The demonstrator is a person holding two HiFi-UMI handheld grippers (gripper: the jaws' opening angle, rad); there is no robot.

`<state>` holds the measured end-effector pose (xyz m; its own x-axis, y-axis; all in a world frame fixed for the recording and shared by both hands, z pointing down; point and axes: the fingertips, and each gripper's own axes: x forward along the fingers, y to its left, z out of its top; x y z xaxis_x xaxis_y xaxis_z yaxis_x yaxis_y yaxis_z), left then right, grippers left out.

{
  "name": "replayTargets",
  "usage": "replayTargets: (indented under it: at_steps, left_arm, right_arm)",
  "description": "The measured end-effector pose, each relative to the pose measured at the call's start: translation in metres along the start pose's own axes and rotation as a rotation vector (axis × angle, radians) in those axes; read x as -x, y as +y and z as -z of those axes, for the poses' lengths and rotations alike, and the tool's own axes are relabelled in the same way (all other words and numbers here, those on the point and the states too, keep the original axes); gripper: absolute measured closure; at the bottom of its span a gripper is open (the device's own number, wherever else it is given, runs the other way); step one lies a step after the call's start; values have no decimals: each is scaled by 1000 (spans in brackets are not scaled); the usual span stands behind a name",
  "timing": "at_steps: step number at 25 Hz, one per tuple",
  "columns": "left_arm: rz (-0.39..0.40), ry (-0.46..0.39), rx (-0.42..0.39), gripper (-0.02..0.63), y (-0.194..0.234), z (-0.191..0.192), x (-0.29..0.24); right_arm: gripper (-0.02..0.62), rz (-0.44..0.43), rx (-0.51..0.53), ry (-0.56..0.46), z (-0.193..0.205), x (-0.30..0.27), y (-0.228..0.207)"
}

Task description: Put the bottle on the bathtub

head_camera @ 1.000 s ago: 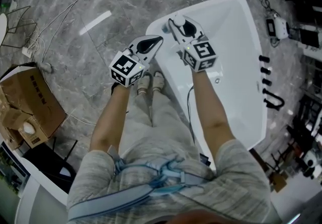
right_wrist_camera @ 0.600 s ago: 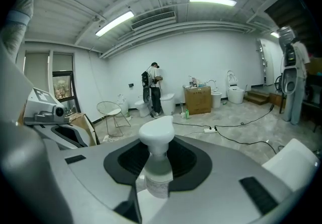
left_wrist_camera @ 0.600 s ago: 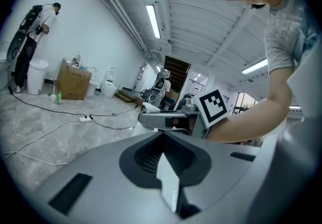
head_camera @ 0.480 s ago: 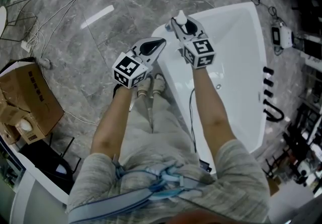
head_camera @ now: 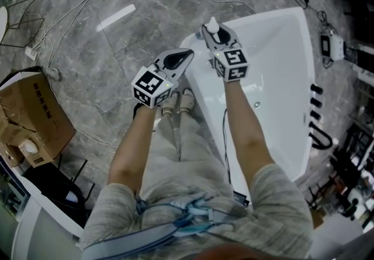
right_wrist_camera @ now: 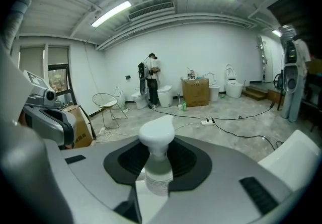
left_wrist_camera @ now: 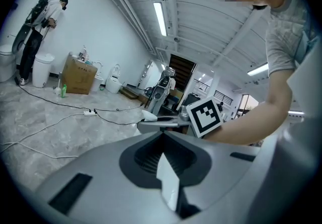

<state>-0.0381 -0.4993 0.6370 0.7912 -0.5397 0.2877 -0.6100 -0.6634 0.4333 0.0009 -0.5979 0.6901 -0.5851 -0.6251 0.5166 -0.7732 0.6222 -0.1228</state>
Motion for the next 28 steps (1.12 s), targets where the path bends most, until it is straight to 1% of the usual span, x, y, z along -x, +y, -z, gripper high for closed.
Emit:
replayTargets:
  at_steps: [6, 11, 17, 23, 28]
  left_arm:
    - [0, -1, 3, 601, 3, 6, -7]
    - [-3, 6, 10, 601, 6, 11, -15]
    - [2, 8, 14, 601, 6, 14, -15]
    - [0, 7, 14, 601, 7, 15, -16]
    - [-3, 3, 17, 601, 9, 13, -16]
  right_arm:
    - [483, 4, 0, -23, 5, -1, 2]
    - [483, -10, 42, -48, 0, -1, 16]
    - [483, 13, 60, -69, 0, -1, 20]
    - [483, 21, 83, -75, 2, 2, 19]
    - [482, 3, 88, -68, 1, 0, 20]
